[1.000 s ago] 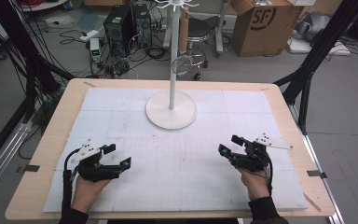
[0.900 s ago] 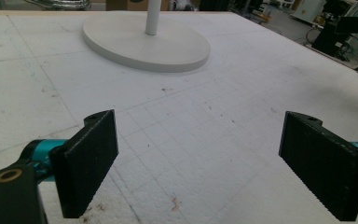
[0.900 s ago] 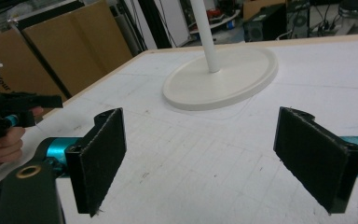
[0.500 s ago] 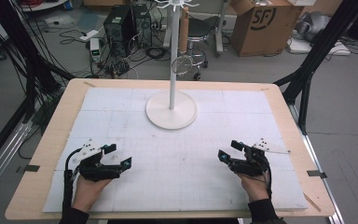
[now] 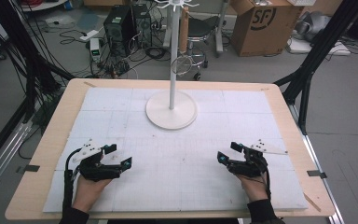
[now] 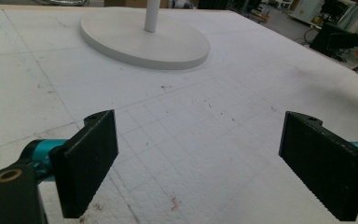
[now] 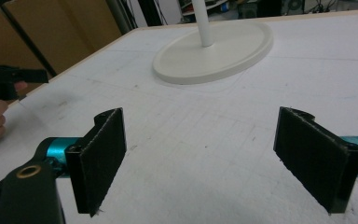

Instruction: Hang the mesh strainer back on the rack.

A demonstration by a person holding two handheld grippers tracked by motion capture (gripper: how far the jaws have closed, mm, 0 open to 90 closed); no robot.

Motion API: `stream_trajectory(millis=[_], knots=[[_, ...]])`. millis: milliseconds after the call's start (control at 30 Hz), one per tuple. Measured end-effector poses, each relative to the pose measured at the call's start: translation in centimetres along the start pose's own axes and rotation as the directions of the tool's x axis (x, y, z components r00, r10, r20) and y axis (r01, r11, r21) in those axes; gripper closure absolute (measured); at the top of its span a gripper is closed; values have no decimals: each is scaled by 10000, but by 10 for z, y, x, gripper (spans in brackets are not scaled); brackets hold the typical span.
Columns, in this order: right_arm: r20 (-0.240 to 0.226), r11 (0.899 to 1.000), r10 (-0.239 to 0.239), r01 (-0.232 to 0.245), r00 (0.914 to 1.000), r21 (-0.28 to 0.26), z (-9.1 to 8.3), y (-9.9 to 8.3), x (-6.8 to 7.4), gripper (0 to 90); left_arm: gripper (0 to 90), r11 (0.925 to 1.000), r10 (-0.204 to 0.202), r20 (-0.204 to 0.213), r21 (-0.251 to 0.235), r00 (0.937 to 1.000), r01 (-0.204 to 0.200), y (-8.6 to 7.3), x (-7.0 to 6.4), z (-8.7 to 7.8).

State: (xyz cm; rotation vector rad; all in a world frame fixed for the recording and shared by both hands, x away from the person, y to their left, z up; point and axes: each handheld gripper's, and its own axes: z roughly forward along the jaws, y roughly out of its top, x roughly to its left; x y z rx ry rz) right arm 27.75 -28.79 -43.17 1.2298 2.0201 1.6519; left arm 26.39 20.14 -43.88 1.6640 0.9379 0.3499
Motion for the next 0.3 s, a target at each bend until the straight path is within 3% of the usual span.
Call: stream_trajectory(millis=[300], knots=[[27,10000,69,-69,10000,-53,-1,-1,-2,162,123,10000,-5,-13,19,10000,5,0,0,0]])
